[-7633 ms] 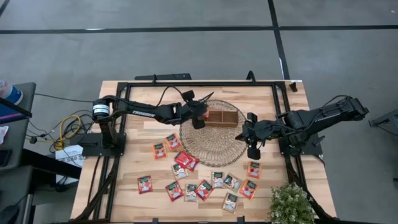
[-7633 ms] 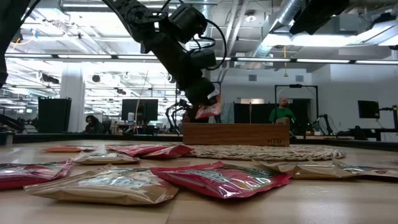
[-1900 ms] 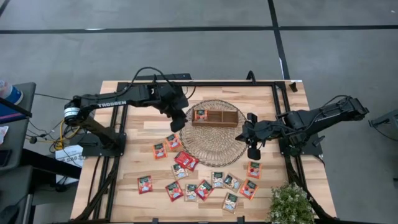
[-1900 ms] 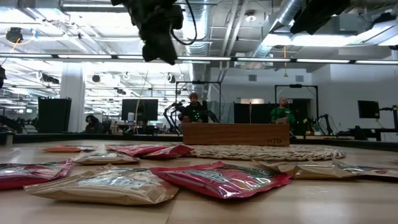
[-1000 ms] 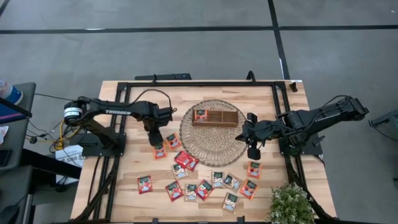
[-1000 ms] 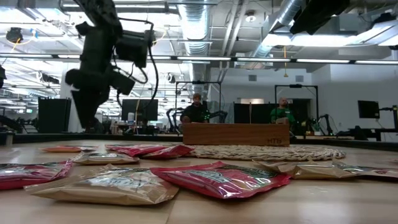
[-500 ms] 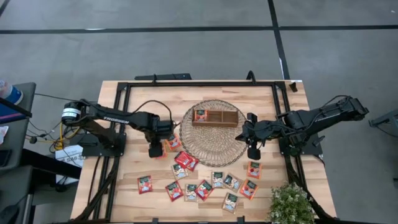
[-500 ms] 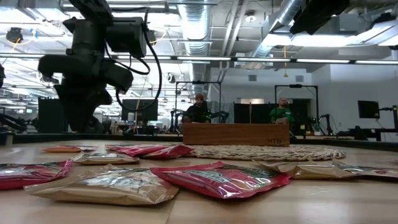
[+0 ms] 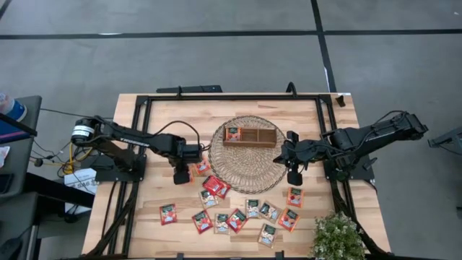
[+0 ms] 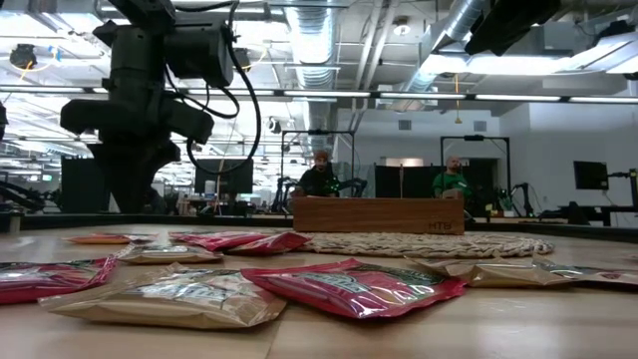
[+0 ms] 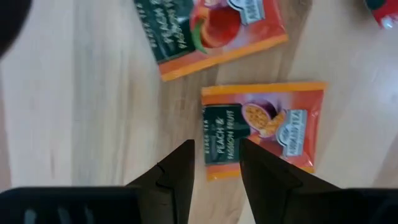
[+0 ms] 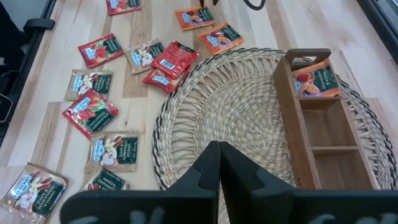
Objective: Pick & Place Tea
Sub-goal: Put the orange tea bag into the left section of the wooden organizer
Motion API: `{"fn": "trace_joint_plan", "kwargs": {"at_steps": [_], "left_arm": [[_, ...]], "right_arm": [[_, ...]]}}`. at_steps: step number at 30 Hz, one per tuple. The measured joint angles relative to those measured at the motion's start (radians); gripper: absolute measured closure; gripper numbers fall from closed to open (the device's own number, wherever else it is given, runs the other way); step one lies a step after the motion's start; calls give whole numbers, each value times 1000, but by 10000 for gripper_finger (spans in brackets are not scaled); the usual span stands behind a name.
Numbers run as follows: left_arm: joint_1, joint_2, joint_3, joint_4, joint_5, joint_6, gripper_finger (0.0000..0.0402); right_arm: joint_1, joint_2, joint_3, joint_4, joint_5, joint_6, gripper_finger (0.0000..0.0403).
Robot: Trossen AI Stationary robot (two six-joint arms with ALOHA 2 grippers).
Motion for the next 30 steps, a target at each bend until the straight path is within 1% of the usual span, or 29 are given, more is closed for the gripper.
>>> {"fn": "trace_joint_plan", "kwargs": {"at_steps": [9, 15, 19, 27, 30], "left_arm": [[0, 21, -4, 4, -5, -20, 284], [1, 95, -31, 40, -8, -21, 284], [1, 120, -50, 82, -2, -21, 284], [1, 123, -54, 91, 5, -63, 285], [1, 123, -55, 99, 6, -66, 295]], "right_arm": [[0, 0, 0, 0, 0, 0, 403], [0, 0, 0, 0, 0, 0, 403], [0, 0, 0, 1, -1, 0, 403], [0, 0, 0, 5, -1, 0, 403], [0, 0, 0, 5, -1, 0, 403]]}}
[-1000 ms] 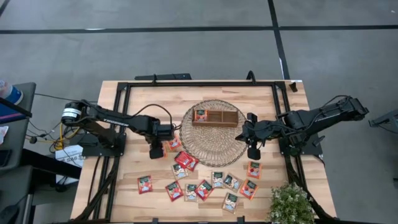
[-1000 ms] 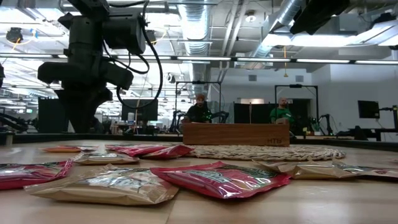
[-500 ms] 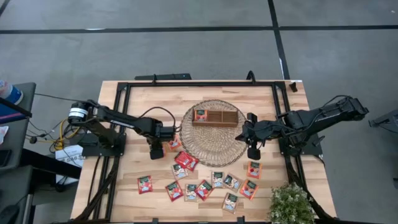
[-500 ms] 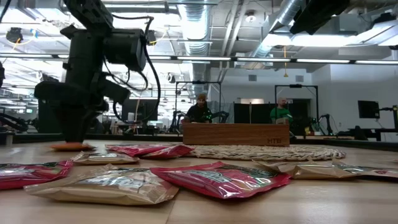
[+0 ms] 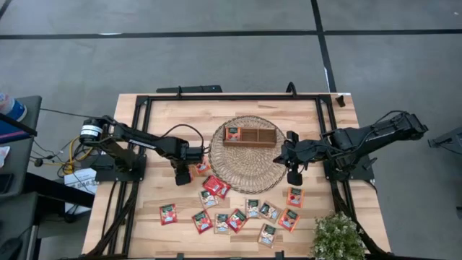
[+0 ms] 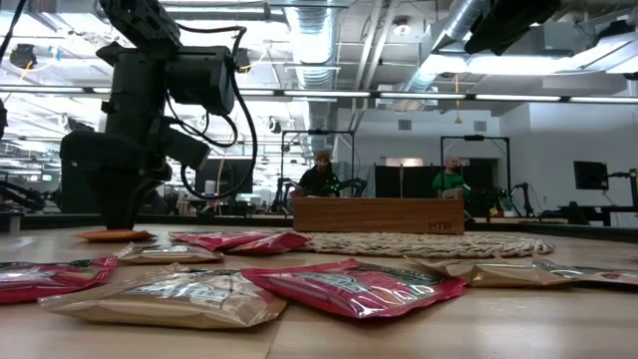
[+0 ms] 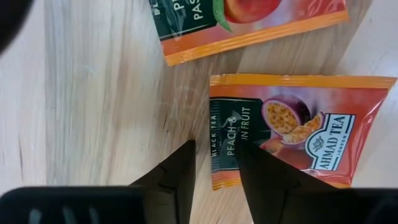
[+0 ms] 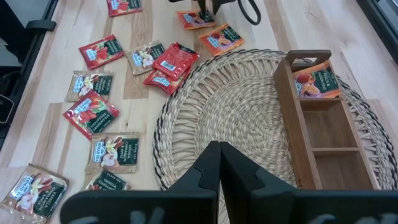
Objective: Pick & Place Tea
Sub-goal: Put the orange tea bag into the left section of the wooden organizer
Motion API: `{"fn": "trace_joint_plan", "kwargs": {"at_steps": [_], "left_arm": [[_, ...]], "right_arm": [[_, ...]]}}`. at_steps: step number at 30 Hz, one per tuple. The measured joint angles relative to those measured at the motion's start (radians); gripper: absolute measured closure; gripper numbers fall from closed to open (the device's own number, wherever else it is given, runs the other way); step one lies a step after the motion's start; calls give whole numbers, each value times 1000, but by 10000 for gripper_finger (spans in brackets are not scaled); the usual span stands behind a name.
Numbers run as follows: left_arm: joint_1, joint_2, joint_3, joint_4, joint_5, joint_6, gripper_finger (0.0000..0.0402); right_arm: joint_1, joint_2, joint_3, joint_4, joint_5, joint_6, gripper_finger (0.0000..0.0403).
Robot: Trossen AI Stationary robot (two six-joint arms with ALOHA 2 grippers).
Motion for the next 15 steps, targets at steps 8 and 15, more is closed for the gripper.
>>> {"fn": "trace_joint_plan", "kwargs": {"at_steps": [8, 15], "left_arm": [[0, 1, -1, 7, -36, -32, 386], [-1, -9, -2, -15, -59, -58, 400]], "right_arm": [[0, 0, 0, 0, 0, 0, 403], [0, 0, 0, 0, 0, 0, 403]]}}
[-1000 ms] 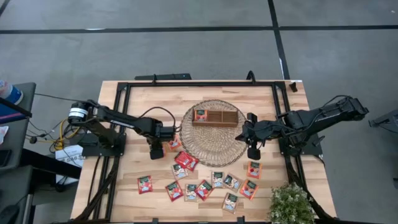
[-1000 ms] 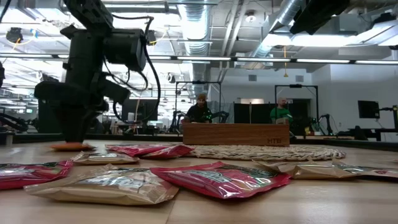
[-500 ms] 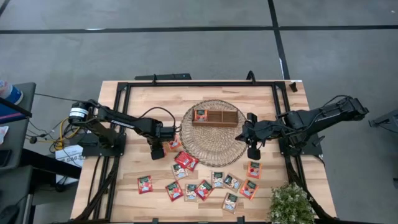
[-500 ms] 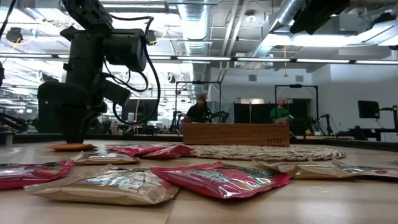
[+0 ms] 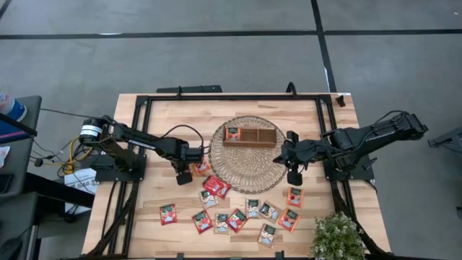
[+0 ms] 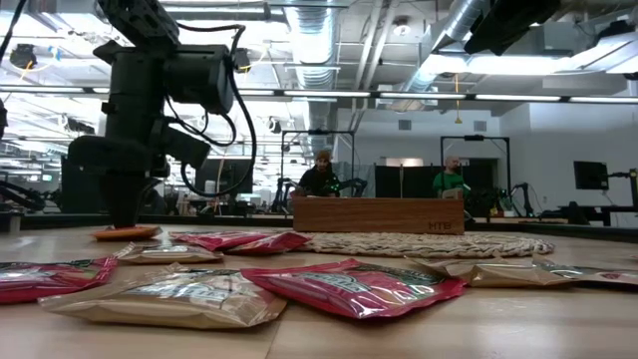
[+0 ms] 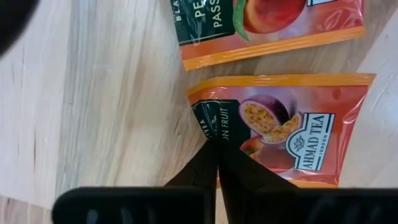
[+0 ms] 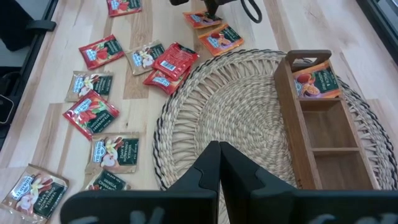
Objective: Pick & Place Tea
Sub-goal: Put the orange tea bag into the left section of the wooden organizer
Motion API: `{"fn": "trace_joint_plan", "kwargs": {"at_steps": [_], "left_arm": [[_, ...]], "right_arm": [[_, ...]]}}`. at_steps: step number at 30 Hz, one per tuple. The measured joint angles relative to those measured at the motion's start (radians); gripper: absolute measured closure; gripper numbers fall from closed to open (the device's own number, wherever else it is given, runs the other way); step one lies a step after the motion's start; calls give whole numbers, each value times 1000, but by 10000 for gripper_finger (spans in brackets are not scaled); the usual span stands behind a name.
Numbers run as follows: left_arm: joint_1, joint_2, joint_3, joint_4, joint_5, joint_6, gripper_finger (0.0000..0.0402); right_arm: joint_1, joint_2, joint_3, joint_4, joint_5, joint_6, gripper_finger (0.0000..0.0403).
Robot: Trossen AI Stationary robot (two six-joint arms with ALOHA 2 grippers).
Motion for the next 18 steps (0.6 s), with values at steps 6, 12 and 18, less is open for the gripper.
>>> {"fn": "trace_joint_plan", "kwargs": {"at_steps": [6, 12, 18], "left_arm": [[0, -73, 36, -59, -7, -14, 401], [-14, -135, 105, -130, -8, -13, 401], [-19, -161, 206, -189, -92, 16, 401]], "right_arm": [[0, 0, 0, 1, 0, 0, 403], [0, 0, 0, 1, 1, 0, 403], [0, 0, 0, 2, 1, 0, 403]]}}
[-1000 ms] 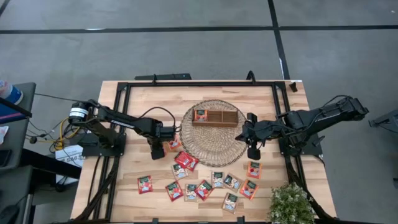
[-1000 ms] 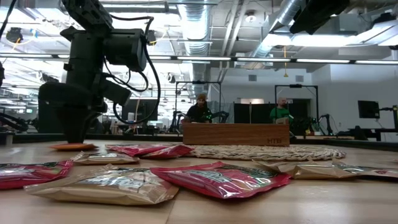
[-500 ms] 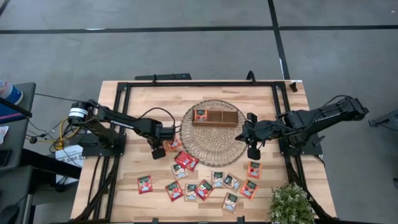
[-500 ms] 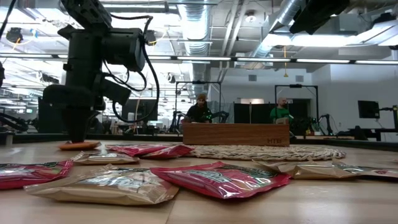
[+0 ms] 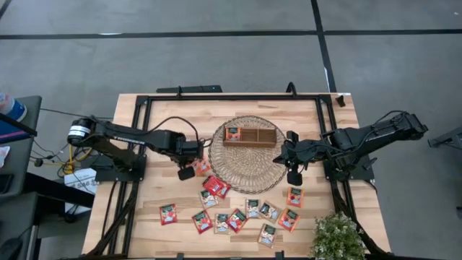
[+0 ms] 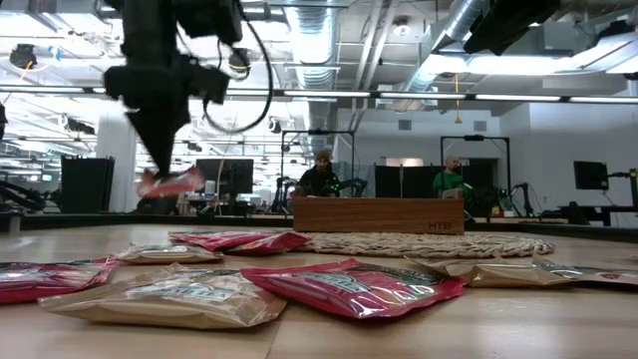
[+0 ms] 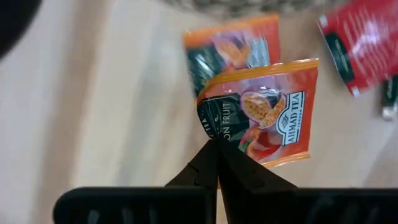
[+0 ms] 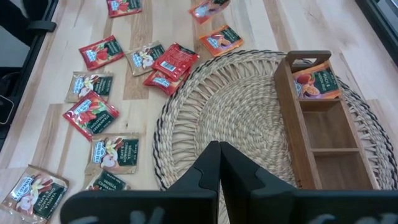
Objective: Pick & Place Tea
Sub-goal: Put the orange tea bag into the left section of the wooden organizer
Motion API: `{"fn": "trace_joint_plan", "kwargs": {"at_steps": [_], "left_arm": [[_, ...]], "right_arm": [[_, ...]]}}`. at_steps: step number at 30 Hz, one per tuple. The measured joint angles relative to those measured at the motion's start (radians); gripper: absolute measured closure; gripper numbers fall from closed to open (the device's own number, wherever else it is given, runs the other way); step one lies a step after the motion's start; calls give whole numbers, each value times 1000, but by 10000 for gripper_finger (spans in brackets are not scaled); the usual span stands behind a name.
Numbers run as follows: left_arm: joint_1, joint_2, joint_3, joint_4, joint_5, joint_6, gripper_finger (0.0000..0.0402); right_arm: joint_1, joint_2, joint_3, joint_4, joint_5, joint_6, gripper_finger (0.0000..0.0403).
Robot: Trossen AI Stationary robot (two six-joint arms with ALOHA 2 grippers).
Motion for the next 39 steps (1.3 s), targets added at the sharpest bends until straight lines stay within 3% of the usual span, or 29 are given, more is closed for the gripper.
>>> {"fn": "trace_joint_plan", "kwargs": {"at_steps": [5, 12, 17, 24, 32, 39], "left_arm": [[0, 0, 105, -38, -152, 98, 401], [12, -1, 248, 45, -398, 303, 401], [69, 19, 327, 136, -411, 417, 401], [152, 181, 441, 165, -403, 559, 401], [159, 362, 559, 239, -376, 679, 401], [158, 442, 567, 289, -360, 700, 402]], "right_arm": [[0, 0, 0, 0, 0, 0, 403], [0, 0, 0, 0, 0, 0, 403], [0, 0, 0, 0, 1, -1, 403], [0, 0, 0, 0, 1, -1, 403], [0, 0, 0, 0, 1, -2, 403], [0, 0, 0, -11, 1, -2, 403]]}}
